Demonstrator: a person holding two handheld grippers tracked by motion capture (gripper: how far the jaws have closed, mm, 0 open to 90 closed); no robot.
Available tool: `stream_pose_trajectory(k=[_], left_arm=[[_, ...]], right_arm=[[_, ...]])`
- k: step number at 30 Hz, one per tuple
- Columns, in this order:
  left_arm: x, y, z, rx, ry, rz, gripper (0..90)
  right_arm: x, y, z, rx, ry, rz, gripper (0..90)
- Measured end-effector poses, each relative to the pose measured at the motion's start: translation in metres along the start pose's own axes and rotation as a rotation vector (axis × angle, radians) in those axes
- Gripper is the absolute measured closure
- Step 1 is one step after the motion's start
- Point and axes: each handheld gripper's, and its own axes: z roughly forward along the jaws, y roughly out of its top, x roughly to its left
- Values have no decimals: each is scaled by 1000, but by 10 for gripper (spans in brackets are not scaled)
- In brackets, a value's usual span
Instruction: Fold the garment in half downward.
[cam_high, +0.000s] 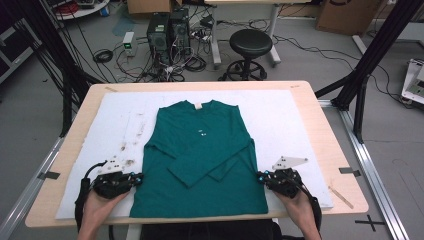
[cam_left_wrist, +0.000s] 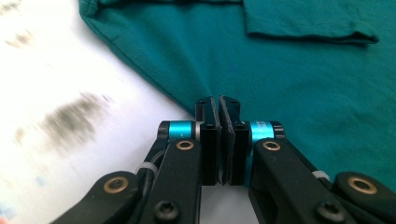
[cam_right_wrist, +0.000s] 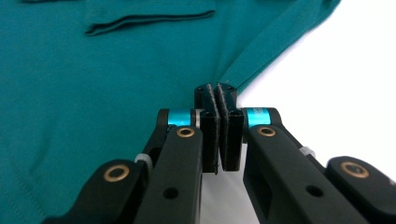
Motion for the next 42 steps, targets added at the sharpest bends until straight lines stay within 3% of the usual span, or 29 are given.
stream_pose_trajectory(k=[6, 8, 9, 11, 14, 16, 21, 23, 27, 34, 37, 40, 42], left_arm=[[-20, -11, -11, 12, -13, 29, 859], [-19, -10, -12, -10, 7, 10, 751], [-17, -8, -13, -25, 19, -1, 674], [-11, -2, -12, -43, 55, -21, 596], [-3, 7, -5, -57, 107, -41, 526], [1, 15, 7, -33, 164, -53, 508], [2, 25, 30, 2, 216, -50, 508], [0, 26, 32, -4, 195, -42, 568], [-3, 25, 32, -4, 140, -5, 828], [-6, 13, 18, -15, 72, -18, 864], [-13, 2, 8, -16, 19, -22, 864], [-20, -4, 3, -19, -2, -20, 860], [-22, -3, 1, -27, -18, -19, 808]], right_arm=[[21, -21, -19, 14, 30, -14, 881], [23, -23, -20, 9, 33, -15, 847], [22, -22, -21, 0, 30, -7, 768], [17, -17, -20, -17, 2, 18, 597], [8, -5, -16, -30, -110, 46, 490], [1, 4, -10, -29, -161, 65, 477], [-4, 18, 13, 5, -173, 55, 503], [-1, 19, 21, 17, -177, 28, 591], [-2, 20, 22, 4, -132, 22, 870], [-4, 4, 6, -13, -86, 74, 888], [0, -10, -6, -17, -51, 82, 888], [7, -21, -16, -21, -29, 87, 884], [10, -24, -19, -23, -24, 77, 802]])
